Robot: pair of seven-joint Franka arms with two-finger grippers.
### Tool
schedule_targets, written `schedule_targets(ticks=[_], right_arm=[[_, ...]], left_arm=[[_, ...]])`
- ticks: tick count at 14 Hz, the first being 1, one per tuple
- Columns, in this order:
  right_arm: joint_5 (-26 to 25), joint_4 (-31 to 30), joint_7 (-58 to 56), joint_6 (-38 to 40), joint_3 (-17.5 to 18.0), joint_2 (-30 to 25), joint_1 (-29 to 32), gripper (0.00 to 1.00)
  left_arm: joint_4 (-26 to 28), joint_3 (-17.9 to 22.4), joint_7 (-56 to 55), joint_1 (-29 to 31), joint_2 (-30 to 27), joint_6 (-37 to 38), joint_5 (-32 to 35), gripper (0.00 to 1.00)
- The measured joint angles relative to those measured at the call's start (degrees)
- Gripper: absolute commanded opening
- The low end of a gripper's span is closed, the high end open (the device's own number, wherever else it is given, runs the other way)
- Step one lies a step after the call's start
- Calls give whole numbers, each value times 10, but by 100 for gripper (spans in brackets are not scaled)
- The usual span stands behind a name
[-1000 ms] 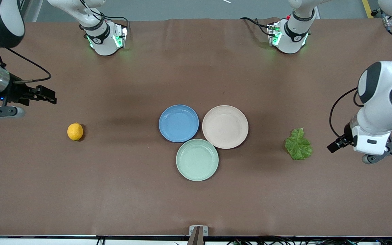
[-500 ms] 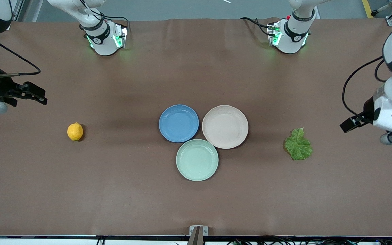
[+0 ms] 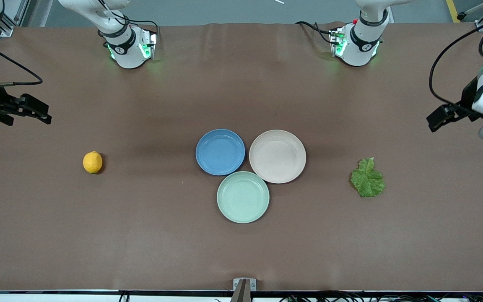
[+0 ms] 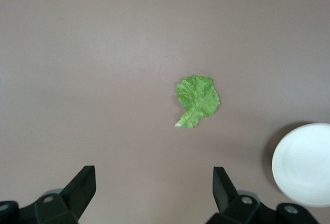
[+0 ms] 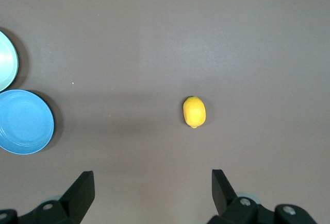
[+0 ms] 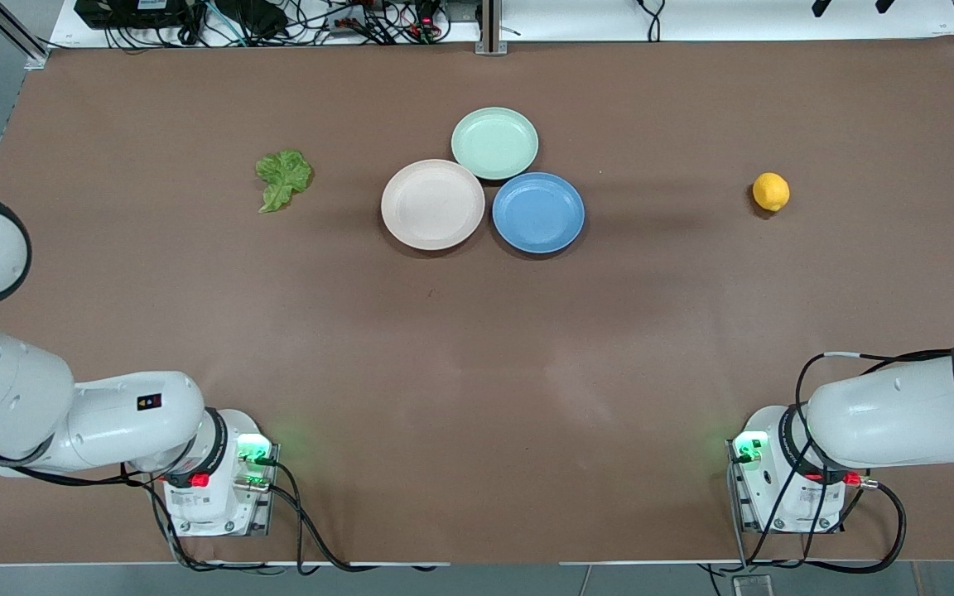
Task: Pick lemon and lettuce from plates
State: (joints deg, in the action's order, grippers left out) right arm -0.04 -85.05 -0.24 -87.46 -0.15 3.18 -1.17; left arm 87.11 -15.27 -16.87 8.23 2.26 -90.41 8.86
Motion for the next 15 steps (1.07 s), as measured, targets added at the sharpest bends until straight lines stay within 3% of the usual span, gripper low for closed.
schedule_targets(ticks=[6,15], right_arm=[[0,-2,0,7,-3,-12,1,100],[0,-4,0,7,-5,-15,7,100]], left_arm=[[39,95,92,-49,-52,20,-58,100],[85,93,92,-76,-91,18,-71,100]])
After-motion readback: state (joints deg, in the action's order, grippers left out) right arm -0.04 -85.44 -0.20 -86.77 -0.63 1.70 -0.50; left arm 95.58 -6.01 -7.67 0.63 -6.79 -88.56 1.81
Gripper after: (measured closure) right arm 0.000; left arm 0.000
